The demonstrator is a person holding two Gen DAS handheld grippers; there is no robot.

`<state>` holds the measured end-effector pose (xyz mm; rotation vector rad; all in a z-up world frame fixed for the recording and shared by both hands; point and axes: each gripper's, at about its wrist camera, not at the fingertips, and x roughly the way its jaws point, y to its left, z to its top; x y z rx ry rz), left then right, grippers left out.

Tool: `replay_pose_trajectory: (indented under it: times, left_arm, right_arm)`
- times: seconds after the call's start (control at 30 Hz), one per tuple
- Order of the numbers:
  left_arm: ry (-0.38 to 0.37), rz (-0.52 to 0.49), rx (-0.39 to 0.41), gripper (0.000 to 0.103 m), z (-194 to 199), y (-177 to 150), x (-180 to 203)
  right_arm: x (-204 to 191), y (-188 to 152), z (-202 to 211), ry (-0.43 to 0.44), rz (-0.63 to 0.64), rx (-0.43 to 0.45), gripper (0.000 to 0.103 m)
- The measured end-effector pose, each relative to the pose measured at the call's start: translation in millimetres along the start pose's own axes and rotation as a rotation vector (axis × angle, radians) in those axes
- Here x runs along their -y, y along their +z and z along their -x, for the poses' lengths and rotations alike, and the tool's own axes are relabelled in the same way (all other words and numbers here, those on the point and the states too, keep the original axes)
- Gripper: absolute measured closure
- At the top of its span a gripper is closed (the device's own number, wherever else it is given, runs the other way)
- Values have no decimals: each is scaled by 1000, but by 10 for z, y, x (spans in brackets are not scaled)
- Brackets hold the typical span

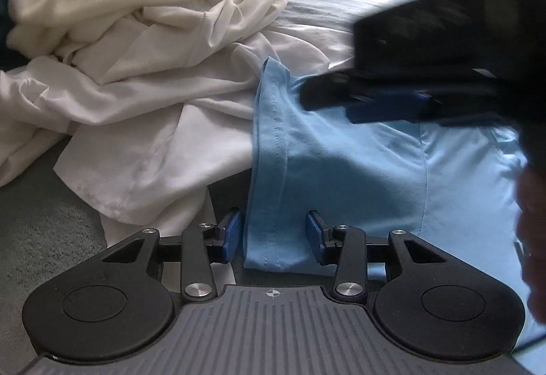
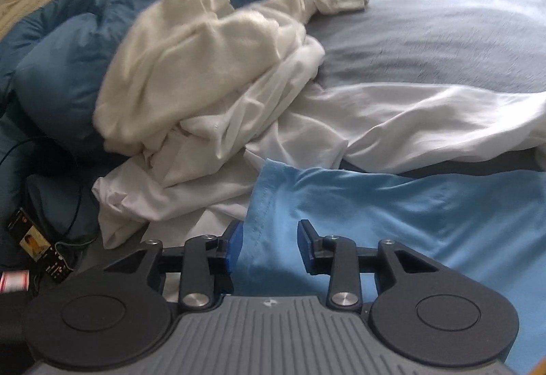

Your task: Fold clothes

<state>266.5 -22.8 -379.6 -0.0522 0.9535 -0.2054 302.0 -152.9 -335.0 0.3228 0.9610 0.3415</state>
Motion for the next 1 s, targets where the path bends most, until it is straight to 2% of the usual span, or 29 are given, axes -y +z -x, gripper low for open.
replay_pose_trajectory:
  times: [0.2,0.37,0.53,0.87,0.93,1.0]
  left_arm:
    - [-11,1,33,64,19,-82,-35]
    - [-23,25,73,83,48,-133,-80]
    - [-24,56,115,96,108,-180,-72]
    - [-6,-3,201,98,361,-189,106]
    - [-3,-11,210,98,369,-171,154]
    - [-4,-24,218,98,393,-158,213]
  right_arm:
    - [-75,249,-324,-26,-10,-75,62]
    - [-176,336,-597,-78,20,-176,61]
    - [-246,337,-713,-98,50,-210,61]
    - [-292,368,-774,-164,97,-241,65]
    - [-285,379,-739,-170,99,-233,79]
    - [-248,381,-680,-159,85,-223,81]
